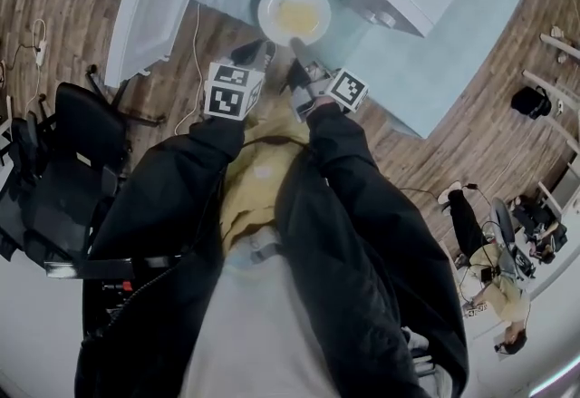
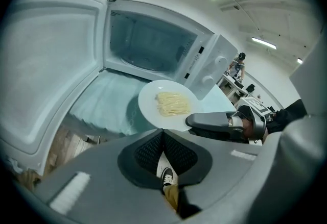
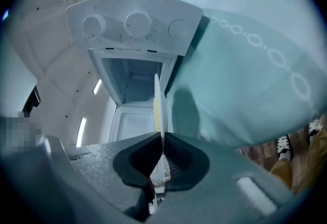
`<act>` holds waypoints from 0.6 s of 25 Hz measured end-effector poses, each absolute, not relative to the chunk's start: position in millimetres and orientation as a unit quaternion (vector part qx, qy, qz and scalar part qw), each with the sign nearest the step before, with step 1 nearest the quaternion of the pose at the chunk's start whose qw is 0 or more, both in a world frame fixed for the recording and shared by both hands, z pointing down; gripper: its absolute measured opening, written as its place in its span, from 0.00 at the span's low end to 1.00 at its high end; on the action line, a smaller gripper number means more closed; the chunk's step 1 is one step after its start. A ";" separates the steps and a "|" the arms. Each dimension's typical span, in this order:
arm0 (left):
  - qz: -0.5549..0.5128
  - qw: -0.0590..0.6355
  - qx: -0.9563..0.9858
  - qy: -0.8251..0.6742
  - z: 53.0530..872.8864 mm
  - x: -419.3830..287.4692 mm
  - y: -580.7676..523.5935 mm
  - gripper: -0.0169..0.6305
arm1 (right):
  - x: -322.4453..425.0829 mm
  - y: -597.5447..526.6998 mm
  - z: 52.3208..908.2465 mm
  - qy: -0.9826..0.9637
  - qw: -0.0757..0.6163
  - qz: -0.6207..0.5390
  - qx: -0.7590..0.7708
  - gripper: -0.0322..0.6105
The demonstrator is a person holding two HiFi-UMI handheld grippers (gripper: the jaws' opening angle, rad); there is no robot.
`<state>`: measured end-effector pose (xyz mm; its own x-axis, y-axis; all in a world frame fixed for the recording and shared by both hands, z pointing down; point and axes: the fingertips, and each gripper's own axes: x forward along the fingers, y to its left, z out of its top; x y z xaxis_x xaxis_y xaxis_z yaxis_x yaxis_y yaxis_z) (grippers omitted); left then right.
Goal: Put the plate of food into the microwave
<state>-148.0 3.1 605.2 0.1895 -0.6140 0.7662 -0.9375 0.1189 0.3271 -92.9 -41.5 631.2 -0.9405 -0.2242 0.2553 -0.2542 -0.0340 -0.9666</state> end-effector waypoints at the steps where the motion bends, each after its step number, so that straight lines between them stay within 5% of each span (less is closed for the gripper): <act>1: 0.183 0.435 0.635 -0.612 604.2 -153.4 2.3 0.02 | -99.0 -43.4 630.3 -0.694 0.011 0.699 0.170 0.07; 15: 0.154 0.432 0.624 -0.632 591.6 -199.6 -28.9 0.02 | -179.4 -98.8 612.1 -0.698 -0.027 0.698 0.161 0.07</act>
